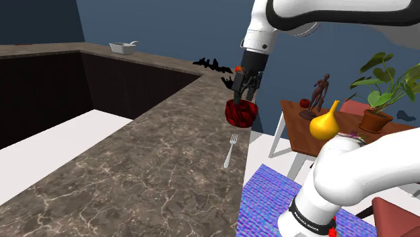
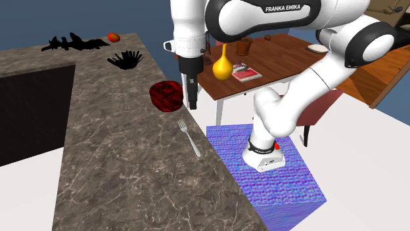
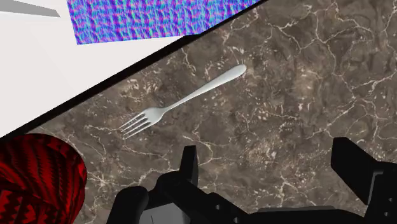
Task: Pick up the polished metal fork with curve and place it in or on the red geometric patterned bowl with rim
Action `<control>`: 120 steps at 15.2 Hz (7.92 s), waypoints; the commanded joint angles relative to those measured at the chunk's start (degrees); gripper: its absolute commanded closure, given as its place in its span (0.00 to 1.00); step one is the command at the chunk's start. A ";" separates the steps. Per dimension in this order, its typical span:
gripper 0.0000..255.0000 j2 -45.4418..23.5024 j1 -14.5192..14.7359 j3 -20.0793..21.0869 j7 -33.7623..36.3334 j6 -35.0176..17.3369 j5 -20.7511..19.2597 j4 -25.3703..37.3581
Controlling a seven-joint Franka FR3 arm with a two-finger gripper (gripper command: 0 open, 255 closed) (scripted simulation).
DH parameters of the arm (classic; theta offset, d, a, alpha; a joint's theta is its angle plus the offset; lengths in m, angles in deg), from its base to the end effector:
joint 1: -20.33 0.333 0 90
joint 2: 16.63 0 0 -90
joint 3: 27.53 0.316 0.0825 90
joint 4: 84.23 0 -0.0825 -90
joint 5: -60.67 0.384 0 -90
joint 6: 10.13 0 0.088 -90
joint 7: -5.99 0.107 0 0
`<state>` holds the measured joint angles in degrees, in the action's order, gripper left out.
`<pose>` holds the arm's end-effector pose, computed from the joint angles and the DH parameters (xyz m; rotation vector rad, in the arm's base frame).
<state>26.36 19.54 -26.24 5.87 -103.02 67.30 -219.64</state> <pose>0.3209 0.0165 0.5808 -3.0413 0.0008 -0.0123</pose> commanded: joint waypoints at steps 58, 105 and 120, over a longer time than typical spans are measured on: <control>1.00 -12.74 -22.99 12.40 53.19 -34.40 -1.18 -18.55; 1.00 -42.95 -32.47 -0.65 36.12 -24.94 -8.09 21.21; 0.00 -44.54 -32.48 -0.67 36.26 -30.03 -8.19 17.72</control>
<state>-18.18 -12.93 -26.91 42.13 -133.04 59.12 -201.92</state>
